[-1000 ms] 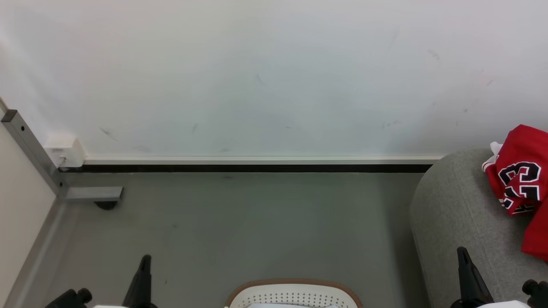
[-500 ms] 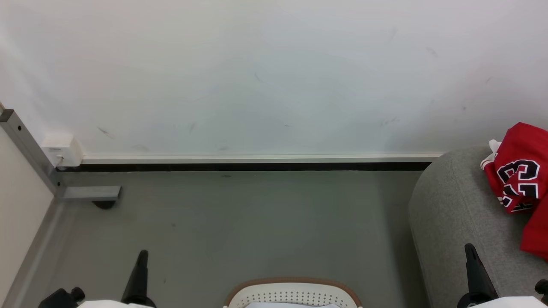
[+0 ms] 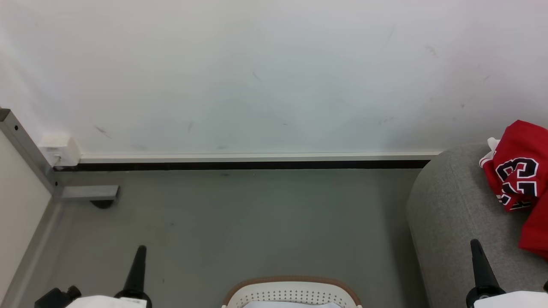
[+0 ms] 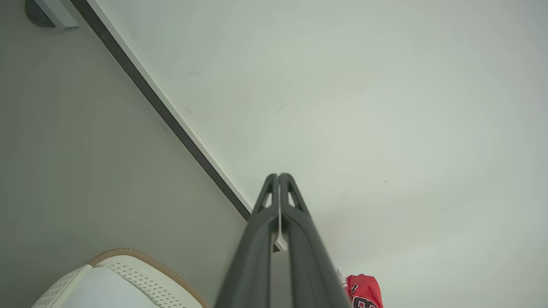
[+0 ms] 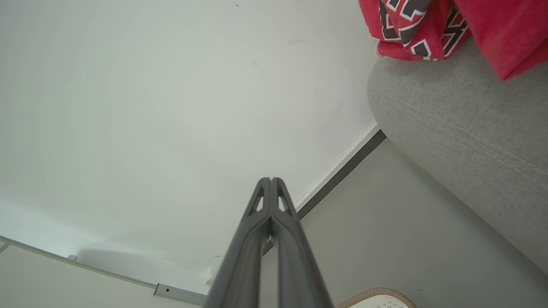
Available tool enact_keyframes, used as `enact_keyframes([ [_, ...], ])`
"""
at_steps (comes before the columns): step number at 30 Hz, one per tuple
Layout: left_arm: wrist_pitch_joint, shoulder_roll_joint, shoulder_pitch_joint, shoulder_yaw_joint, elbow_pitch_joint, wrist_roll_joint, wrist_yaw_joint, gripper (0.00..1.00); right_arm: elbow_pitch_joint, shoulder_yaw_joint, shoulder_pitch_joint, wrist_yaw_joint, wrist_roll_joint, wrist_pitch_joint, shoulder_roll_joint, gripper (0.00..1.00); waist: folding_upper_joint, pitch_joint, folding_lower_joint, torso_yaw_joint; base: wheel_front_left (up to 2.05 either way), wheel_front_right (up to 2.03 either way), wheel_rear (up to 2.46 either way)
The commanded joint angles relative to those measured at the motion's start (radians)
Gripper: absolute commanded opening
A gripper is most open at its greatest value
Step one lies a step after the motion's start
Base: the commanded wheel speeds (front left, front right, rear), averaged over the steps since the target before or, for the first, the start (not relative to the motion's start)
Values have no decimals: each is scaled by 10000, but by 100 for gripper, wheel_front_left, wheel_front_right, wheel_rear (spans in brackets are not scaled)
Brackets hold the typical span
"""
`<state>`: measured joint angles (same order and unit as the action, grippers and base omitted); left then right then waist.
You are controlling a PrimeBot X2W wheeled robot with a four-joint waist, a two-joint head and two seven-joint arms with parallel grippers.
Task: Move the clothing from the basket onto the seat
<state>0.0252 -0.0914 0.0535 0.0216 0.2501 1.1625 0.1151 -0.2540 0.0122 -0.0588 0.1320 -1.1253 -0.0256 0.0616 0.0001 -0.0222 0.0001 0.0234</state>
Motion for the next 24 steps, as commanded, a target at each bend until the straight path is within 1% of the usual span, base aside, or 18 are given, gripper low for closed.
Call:
enact_keyframes([
  [1,-69,-13,202,78,-103,272,47,0,135,77,-211,-12,-206,57,65,0,-1,3,-1,-3,0,0,0],
  [24,-660,175,390,468,-84,2119,96,0,136,418,-357,-16,-2315,575,55,0,-1,93,-1,-88,0,0,0],
])
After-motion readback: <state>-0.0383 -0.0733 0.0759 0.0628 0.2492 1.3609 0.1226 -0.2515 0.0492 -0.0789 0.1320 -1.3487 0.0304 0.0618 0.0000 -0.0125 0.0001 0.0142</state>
